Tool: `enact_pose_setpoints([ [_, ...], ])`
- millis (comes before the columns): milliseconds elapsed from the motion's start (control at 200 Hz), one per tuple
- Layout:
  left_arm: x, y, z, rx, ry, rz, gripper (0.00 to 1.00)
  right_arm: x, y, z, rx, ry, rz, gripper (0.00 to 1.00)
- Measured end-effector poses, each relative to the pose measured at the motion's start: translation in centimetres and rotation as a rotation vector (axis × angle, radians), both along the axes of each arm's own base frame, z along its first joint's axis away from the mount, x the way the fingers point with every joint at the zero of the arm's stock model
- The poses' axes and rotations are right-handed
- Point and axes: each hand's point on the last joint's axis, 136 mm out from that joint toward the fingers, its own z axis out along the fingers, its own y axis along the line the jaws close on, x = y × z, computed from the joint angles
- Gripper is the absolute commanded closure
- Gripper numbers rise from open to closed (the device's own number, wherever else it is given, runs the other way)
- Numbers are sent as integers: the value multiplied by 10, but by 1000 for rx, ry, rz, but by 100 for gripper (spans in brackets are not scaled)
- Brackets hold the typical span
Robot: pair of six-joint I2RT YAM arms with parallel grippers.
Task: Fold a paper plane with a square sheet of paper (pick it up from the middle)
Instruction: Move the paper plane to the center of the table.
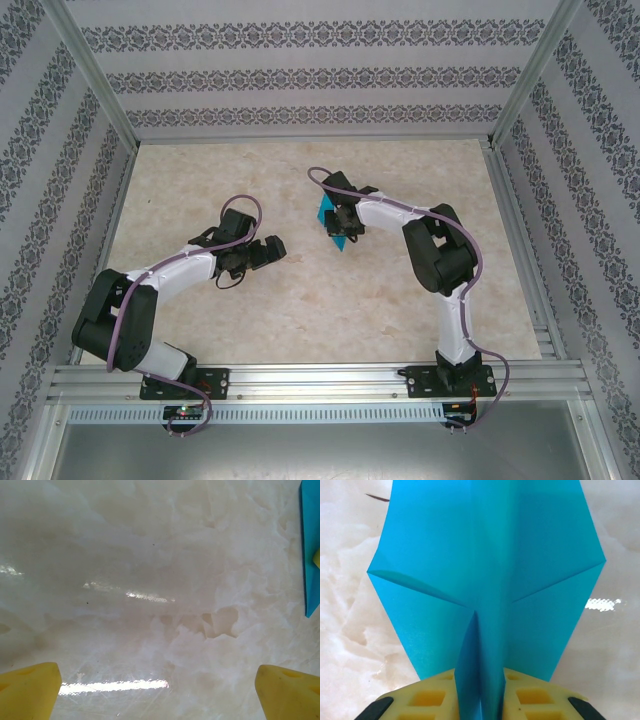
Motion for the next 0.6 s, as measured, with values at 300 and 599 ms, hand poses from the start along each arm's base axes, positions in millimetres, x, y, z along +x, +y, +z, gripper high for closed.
enact_pose_setpoints([
  [300, -3, 3, -2, 20, 13, -5, 0, -3, 0, 7, 9, 10, -12, 62],
  [599, 19, 22, 55, 117, -131, 44, 0, -7, -1, 159, 195, -268, -5, 21],
])
